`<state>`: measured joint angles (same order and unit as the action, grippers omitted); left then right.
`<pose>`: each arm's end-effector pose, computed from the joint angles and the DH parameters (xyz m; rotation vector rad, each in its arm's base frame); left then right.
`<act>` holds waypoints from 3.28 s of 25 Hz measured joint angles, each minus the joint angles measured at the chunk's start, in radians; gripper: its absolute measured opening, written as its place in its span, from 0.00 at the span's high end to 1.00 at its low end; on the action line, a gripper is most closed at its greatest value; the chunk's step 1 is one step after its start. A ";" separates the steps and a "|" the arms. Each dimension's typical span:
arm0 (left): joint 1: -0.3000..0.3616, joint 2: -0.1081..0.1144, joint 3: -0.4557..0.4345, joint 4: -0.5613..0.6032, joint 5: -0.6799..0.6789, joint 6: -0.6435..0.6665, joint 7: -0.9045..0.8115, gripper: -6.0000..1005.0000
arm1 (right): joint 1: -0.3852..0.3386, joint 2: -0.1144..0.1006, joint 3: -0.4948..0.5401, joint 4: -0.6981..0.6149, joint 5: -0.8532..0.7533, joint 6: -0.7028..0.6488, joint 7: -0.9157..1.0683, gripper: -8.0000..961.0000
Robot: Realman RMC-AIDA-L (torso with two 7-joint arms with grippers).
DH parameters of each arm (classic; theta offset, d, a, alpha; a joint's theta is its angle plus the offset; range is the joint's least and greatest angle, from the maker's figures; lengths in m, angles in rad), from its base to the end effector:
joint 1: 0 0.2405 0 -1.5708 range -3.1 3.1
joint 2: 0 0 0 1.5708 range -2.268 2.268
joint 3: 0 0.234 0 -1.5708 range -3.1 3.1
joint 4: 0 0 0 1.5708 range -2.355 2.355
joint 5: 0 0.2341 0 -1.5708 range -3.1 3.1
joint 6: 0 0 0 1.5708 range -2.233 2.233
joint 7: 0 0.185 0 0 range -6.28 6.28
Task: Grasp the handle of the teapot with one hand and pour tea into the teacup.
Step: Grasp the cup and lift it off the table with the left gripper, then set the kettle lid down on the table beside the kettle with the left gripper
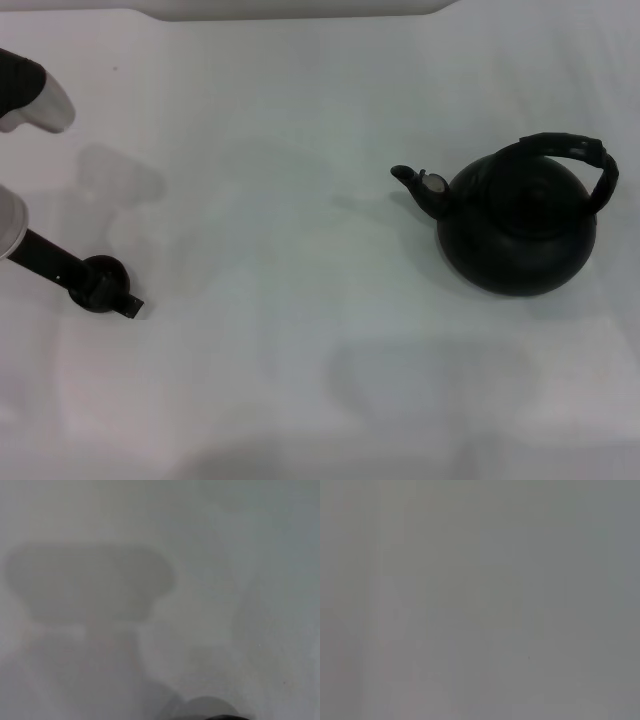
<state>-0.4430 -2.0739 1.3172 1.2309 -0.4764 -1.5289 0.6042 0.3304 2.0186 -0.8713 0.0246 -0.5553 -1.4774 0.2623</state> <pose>-0.2738 0.3391 -0.0197 -2.4460 -1.2480 0.6085 0.3687 0.3141 0.0490 -1.4733 0.4338 0.7246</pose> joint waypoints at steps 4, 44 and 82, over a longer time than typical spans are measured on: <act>-0.001 0.000 0.001 0.003 0.001 -0.001 -0.002 0.16 | -0.001 0.000 0.000 0.000 0.000 0.003 0.000 0.08; -0.571 -0.008 0.140 -0.423 -0.158 0.157 0.001 0.30 | 0.009 0.003 -0.002 0.002 -0.037 -0.019 0.001 0.08; -0.583 -0.014 0.471 -0.522 -0.285 0.334 -0.136 0.30 | 0.000 0.002 -0.006 0.024 -0.038 -0.031 0.002 0.08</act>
<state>-1.0260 -2.0877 1.7885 0.7094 -0.7611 -1.1952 0.4687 0.3306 2.0201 -0.8775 0.0483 -0.5936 -1.5084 0.2639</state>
